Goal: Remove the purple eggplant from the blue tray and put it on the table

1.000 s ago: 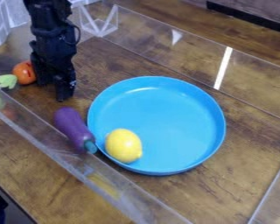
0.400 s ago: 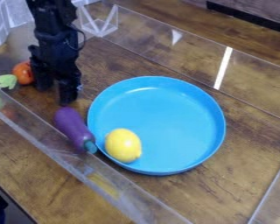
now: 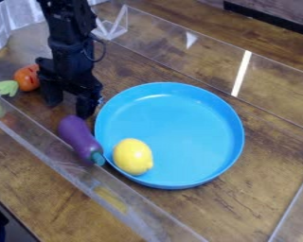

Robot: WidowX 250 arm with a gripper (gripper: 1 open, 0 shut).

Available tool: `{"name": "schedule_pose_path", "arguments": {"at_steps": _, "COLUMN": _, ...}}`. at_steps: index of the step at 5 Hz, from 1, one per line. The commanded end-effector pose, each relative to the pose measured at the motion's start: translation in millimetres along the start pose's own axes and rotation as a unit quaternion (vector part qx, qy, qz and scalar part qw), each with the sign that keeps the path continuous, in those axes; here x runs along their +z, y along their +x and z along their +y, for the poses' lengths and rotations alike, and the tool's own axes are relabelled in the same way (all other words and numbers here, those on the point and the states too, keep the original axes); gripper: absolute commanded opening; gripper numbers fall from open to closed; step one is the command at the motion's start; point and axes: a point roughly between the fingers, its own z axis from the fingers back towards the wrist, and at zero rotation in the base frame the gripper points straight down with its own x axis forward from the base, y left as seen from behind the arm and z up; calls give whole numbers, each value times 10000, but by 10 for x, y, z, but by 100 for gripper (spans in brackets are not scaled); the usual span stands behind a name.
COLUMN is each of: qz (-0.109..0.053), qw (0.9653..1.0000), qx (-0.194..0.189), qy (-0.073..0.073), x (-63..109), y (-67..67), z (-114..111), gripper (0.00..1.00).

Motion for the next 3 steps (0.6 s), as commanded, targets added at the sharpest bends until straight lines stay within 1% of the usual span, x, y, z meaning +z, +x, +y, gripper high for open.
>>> {"name": "schedule_pose_path", "arguments": {"at_steps": 1, "qz": -517, "qw": 9970, "qx": 563, "qy": 94, "x": 402, "y": 184, "z": 122, "gripper": 100}}
{"name": "schedule_pose_path", "arguments": {"at_steps": 2, "qz": -702, "qw": 9947, "qx": 745, "qy": 15, "x": 650, "y": 212, "z": 54, "gripper": 100}}
{"name": "schedule_pose_path", "arguments": {"at_steps": 3, "qz": -831, "qw": 9927, "qx": 874, "qy": -66, "x": 895, "y": 247, "z": -30, "gripper": 100}}
